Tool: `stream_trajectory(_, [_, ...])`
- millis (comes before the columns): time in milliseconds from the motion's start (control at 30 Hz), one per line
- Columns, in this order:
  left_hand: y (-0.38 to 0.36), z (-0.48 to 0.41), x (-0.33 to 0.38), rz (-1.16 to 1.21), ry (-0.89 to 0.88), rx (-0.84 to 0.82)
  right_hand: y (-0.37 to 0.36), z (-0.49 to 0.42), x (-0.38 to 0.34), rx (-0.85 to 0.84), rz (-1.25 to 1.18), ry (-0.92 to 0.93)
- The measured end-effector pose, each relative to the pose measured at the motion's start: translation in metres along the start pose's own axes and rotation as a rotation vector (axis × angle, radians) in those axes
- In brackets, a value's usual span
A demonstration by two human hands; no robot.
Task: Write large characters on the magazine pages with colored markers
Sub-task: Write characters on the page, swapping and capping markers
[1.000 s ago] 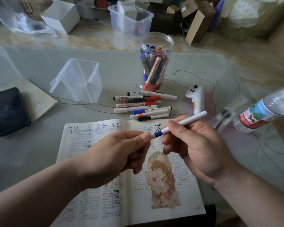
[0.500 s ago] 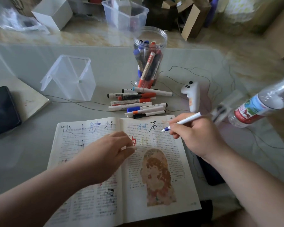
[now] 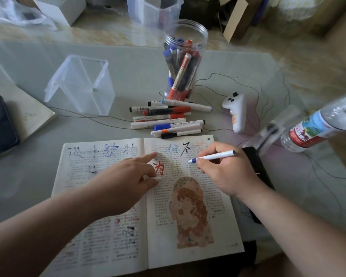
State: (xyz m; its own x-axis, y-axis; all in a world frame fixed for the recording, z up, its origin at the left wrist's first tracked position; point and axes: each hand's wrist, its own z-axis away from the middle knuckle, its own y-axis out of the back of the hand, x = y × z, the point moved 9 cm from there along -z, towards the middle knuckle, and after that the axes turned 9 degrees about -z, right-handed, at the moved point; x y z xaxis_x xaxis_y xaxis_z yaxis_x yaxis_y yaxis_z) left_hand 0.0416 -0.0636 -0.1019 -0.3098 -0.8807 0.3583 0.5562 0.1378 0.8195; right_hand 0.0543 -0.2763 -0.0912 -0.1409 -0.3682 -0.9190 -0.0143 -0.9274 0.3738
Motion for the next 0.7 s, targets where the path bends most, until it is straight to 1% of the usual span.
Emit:
stream_trajectory(533, [-0.0043,-0.0011,-0.0068,0.006,0.014,-0.009,-0.0049,-0.0035,0.0031,0.001,0.015,0.009])
stream_trajectory(700, [-0.0045,-0.0018,-0.0065,0.001,0.02,-0.01,-0.0092,-0.0044,0.0041,-0.043,0.014,-0.042])
